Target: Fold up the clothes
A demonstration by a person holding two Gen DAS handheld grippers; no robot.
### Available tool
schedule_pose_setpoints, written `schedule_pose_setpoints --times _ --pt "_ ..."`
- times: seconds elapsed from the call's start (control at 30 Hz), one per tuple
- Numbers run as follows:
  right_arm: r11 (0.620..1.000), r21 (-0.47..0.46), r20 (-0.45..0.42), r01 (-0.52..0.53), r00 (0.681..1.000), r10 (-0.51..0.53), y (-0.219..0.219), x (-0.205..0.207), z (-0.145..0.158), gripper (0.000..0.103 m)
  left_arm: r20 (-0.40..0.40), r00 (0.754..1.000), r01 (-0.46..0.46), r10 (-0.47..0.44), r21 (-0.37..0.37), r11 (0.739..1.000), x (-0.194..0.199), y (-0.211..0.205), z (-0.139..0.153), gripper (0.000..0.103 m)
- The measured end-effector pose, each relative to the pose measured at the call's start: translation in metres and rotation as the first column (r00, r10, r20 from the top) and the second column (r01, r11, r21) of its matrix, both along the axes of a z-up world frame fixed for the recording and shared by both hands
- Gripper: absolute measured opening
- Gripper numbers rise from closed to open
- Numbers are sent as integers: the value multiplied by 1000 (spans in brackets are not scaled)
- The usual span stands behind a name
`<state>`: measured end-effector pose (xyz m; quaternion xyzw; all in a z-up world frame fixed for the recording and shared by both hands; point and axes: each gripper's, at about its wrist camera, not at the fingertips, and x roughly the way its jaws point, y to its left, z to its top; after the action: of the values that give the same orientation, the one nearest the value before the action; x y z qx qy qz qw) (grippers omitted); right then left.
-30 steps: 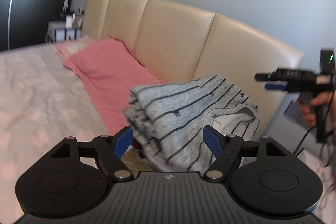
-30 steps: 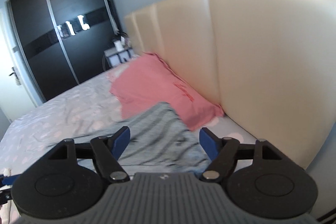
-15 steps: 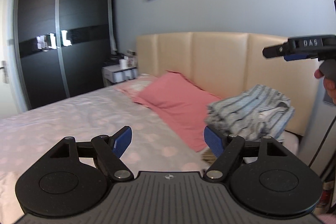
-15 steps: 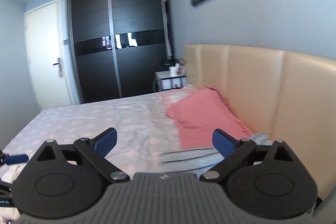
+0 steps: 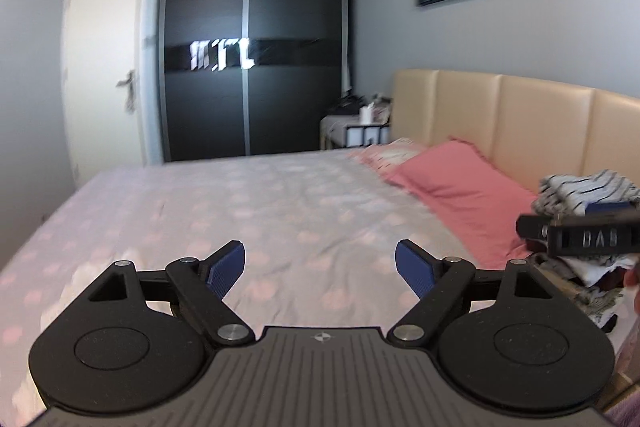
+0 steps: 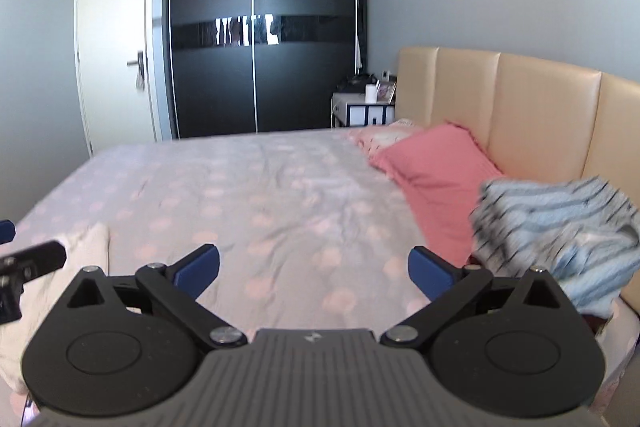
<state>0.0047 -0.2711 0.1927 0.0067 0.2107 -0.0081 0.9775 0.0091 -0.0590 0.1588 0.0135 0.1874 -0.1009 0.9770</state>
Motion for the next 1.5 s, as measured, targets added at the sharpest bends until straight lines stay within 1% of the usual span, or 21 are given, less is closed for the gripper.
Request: schedule_pose_setpoints --times 0.1,0.2,0.3,0.37,0.47,0.63,0.77,0.9,1.07,1.23,1.33,1.5 --pt "1000 1 -29 -18 999 19 32 -5 -26 102 -59 996 -68 68 -5 998 0 21 -24 83" --pt "999 -19 -41 -36 999 35 59 -10 -51 102 -114 985 -127 127 1 992 -2 38 -47 83" --pt "998 -47 -39 -29 999 27 77 -11 -76 102 -152 971 -184 184 14 983 -3 52 -70 83" --pt "998 -51 -56 -34 998 32 85 -8 -92 102 -164 964 -209 210 27 978 -3 58 -85 83" --pt "997 -48 -93 -53 995 48 95 -1 -117 102 -182 955 -223 235 80 971 -3 62 -103 83" --pt "999 -4 -112 -46 993 46 99 6 -154 102 -196 953 -209 232 133 969 -4 64 -126 83" --pt "999 31 -159 -31 987 35 95 17 -177 102 -218 949 -200 228 144 969 4 62 -135 83" --pt "997 59 -176 -51 982 61 97 21 -186 102 -242 942 -200 232 148 968 11 66 -146 83" --pt "990 75 -166 -116 978 127 103 21 -184 102 -245 937 -214 248 159 964 13 71 -149 83" --pt "990 31 -175 -139 974 143 112 20 -187 102 -243 935 -225 259 161 961 11 77 -148 83" --pt "989 41 -182 -141 972 146 114 20 -188 102 -248 933 -229 261 153 961 8 80 -147 83" --pt "989 23 -155 -143 977 145 118 16 -184 102 -251 932 -228 260 150 962 6 82 -145 83"
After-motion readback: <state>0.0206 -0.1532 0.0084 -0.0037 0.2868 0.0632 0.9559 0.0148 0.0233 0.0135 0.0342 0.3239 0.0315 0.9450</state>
